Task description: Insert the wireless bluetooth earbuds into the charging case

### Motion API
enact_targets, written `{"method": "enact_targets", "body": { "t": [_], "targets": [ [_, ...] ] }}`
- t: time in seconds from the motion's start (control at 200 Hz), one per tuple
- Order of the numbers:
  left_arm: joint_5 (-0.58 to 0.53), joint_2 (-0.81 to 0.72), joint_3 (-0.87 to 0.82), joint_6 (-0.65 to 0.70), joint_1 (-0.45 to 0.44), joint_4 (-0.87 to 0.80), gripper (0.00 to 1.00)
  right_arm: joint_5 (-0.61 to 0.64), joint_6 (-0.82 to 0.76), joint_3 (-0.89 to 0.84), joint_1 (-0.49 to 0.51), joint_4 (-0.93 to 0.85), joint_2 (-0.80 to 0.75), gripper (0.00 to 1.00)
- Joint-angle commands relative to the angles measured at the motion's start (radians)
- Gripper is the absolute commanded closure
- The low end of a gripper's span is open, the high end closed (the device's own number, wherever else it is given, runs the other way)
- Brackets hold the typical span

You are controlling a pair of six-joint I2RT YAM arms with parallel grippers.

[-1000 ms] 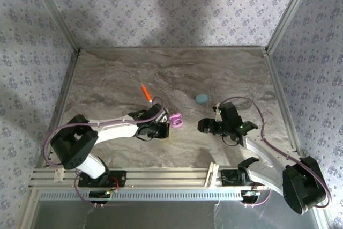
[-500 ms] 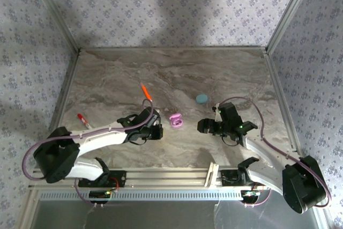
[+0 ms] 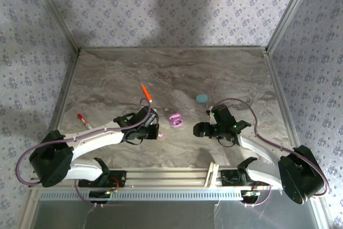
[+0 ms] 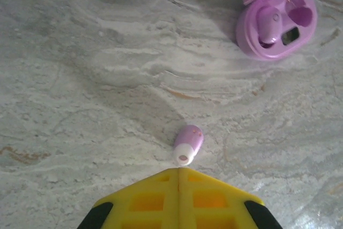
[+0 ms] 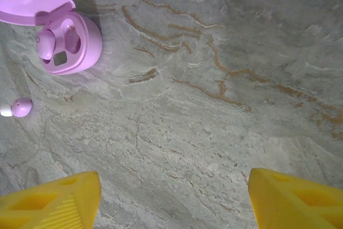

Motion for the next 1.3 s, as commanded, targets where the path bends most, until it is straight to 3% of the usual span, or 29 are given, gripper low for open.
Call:
{"method": "enact_targets", "body": {
  "t": [0.0, 0.425, 1.294],
  "targets": [
    [0.065, 0.021, 0.034, 0.023, -0.007, -0.005, 0.99, 0.021, 0.013, 0.037, 0.015, 0.013, 0.019, 0.25],
    [0.121, 0.151, 0.093, 0.045, -0.010, 0.019, 1.00, 0.029, 0.013, 0.070, 0.039, 0.014, 0.067, 0.25],
    [0.144, 0.176, 0.027, 0.049, 0.103, 0.039, 1.00, 0.031, 0.008, 0.072, 0.044, 0.010, 0.080, 0.24]
  ]
}}
